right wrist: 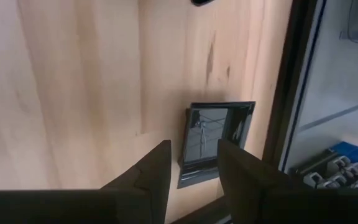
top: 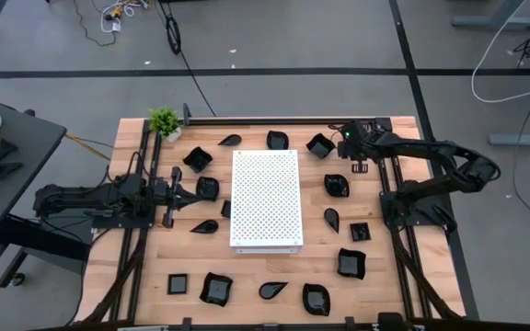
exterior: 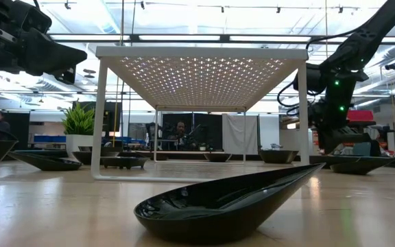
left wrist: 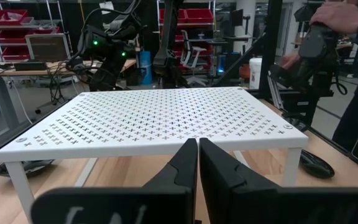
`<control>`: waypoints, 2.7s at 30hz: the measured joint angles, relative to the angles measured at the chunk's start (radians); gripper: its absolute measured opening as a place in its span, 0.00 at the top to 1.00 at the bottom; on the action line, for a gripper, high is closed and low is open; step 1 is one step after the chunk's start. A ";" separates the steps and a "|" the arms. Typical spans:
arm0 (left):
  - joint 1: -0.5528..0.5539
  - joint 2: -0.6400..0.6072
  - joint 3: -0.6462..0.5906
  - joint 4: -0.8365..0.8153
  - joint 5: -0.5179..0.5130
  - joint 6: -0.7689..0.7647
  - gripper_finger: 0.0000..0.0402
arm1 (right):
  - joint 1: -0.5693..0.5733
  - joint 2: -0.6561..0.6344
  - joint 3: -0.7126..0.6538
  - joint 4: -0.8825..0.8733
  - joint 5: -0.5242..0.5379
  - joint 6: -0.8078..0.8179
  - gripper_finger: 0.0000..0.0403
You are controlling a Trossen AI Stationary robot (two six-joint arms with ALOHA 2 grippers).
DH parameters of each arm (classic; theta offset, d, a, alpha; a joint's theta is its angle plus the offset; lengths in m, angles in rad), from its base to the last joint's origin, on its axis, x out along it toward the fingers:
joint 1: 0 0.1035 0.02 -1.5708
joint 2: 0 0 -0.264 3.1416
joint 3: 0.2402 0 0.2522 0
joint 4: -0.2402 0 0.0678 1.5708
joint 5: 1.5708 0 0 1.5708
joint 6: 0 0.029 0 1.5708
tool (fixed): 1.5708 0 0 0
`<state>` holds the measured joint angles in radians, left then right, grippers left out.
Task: Pick & Place Mini shaped plates
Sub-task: Put the black square plate on the shelf
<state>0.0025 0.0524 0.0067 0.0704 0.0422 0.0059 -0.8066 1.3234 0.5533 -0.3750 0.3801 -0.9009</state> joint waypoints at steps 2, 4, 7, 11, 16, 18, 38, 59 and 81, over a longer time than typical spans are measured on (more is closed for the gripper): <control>0.000 0.000 0.000 0.000 0.000 0.000 0.95 | 0.000 0.002 0.000 0.003 0.001 -0.002 0.67; 0.000 0.000 0.000 0.000 0.000 0.000 0.95 | 0.000 0.005 0.000 0.004 0.003 -0.009 0.67; 0.000 0.000 0.000 0.000 0.000 0.000 0.95 | 0.000 0.005 0.013 -0.046 0.027 0.007 0.67; 0.000 0.000 0.000 0.000 0.000 0.000 0.95 | -0.001 0.005 0.058 -0.149 0.047 0.078 0.67; 0.000 0.000 0.000 0.000 0.000 0.000 0.95 | -0.014 0.005 0.102 -0.189 0.048 0.187 0.67; 0.000 0.000 0.000 0.000 0.000 0.000 0.95 | -0.016 0.005 0.106 -0.209 0.047 0.182 0.67; 0.000 0.000 0.000 0.000 0.000 0.000 0.95 | 0.006 0.005 0.106 -0.176 -0.102 0.272 0.67; 0.000 0.000 0.000 0.000 0.000 0.000 0.95 | 0.015 0.104 0.106 -0.106 -0.013 0.237 0.67; 0.000 0.000 0.000 0.000 0.000 0.000 0.95 | 0.022 0.198 0.106 -0.065 0.092 0.047 0.67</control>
<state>0.0025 0.0521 0.0067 0.0704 0.0422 0.0063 -0.7849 1.5217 0.6594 -0.4396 0.4720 -0.8537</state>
